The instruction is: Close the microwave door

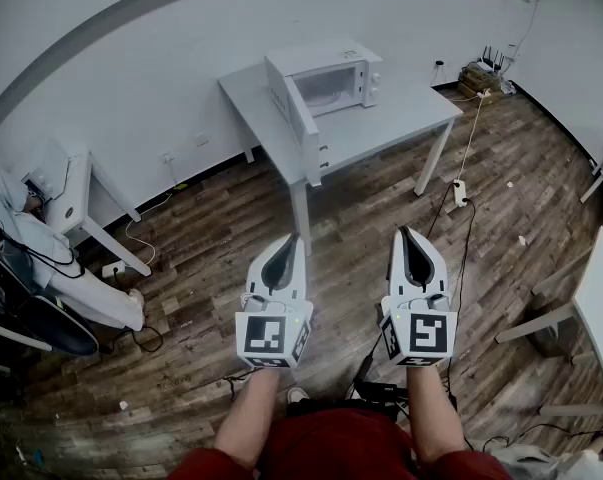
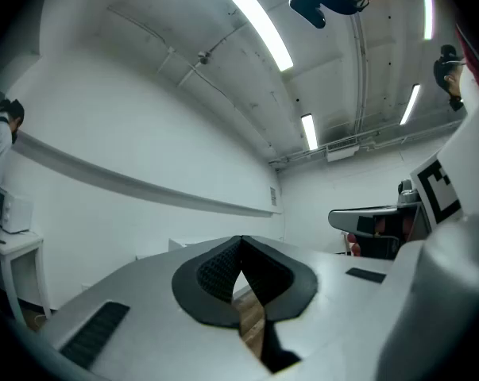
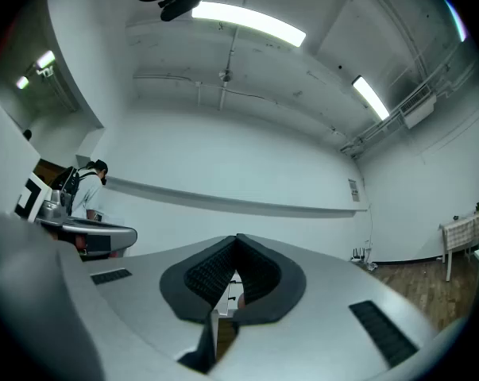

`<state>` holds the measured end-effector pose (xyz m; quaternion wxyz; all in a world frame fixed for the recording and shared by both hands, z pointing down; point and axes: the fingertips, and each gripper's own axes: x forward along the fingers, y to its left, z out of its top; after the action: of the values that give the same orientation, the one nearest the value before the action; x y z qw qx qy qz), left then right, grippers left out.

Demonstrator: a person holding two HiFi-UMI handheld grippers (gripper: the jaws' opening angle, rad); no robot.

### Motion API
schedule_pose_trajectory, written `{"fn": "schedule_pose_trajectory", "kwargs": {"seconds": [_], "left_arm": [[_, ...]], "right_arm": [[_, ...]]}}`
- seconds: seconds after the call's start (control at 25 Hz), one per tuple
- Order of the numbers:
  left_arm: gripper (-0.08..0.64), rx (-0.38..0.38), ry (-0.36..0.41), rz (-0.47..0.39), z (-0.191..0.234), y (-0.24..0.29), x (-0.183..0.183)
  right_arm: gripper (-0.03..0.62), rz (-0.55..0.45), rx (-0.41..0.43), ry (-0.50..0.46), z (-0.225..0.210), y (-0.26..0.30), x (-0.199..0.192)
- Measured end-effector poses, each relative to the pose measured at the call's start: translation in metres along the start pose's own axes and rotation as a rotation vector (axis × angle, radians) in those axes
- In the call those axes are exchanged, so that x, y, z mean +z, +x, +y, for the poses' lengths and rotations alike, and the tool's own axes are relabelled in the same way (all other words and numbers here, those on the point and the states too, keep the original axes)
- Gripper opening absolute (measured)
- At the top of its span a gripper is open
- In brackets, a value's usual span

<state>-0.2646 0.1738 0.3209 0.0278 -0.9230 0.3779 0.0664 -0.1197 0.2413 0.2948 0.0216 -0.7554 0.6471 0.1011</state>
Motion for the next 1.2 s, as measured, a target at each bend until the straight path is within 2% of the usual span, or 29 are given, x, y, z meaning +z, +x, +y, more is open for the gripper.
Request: {"fn": "schedule_pose_trajectory", "kwargs": {"seconds": [0.24, 0.84, 1.2], "left_arm": [[0.028, 0.008, 0.019, -0.009, 0.003, -0.003, 0.006], [0.028, 0.013, 0.001, -0.009, 0.002, -0.008, 0.006], [0.028, 0.014, 0.025, -0.005, -0.025, 0.010, 0.002]], "right_arm": [[0.026, -0.008, 0.007, 0.005, 0.007, -0.001, 0.002], [0.028, -0.020, 0.024, 0.003, 0.009, -0.001, 0.006], [0.028, -0.013, 0.004, 0.051, -0.027, -0.005, -0.009]]}}
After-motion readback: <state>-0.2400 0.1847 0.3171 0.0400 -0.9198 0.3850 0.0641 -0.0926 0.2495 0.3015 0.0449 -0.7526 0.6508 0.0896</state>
